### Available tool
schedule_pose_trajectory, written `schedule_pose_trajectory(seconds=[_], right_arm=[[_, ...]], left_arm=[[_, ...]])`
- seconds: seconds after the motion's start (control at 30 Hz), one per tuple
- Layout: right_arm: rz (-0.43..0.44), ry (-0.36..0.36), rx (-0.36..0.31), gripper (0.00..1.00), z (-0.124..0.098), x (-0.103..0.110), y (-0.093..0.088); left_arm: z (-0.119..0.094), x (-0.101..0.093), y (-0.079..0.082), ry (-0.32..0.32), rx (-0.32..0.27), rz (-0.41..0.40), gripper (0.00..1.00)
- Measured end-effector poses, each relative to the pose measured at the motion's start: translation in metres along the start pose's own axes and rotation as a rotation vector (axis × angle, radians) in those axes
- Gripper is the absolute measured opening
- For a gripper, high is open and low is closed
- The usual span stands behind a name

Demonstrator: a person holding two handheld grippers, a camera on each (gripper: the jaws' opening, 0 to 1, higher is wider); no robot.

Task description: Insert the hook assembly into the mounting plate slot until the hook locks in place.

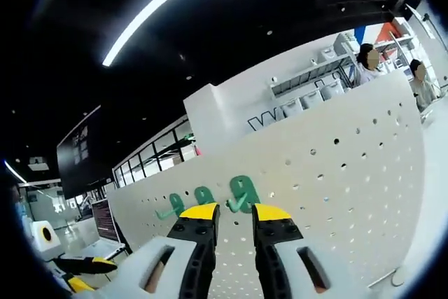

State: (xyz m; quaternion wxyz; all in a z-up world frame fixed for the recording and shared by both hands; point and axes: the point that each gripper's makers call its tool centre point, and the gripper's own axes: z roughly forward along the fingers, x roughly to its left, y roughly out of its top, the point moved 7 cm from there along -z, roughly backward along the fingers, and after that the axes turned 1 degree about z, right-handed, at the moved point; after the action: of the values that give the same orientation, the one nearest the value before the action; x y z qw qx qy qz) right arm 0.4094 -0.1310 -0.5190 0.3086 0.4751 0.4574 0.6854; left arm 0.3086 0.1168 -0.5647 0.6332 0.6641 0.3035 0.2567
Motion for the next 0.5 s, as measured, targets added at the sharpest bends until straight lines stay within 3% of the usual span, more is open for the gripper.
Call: schedule_pose_trajectory(seconds=[0.5], right_arm=[[-0.149, 0.038, 0.039, 0.20, -0.013, 0.007, -0.001]], left_arm=[[0.002, 0.000, -0.002, -0.008, 0.002, 0.002, 0.54]])
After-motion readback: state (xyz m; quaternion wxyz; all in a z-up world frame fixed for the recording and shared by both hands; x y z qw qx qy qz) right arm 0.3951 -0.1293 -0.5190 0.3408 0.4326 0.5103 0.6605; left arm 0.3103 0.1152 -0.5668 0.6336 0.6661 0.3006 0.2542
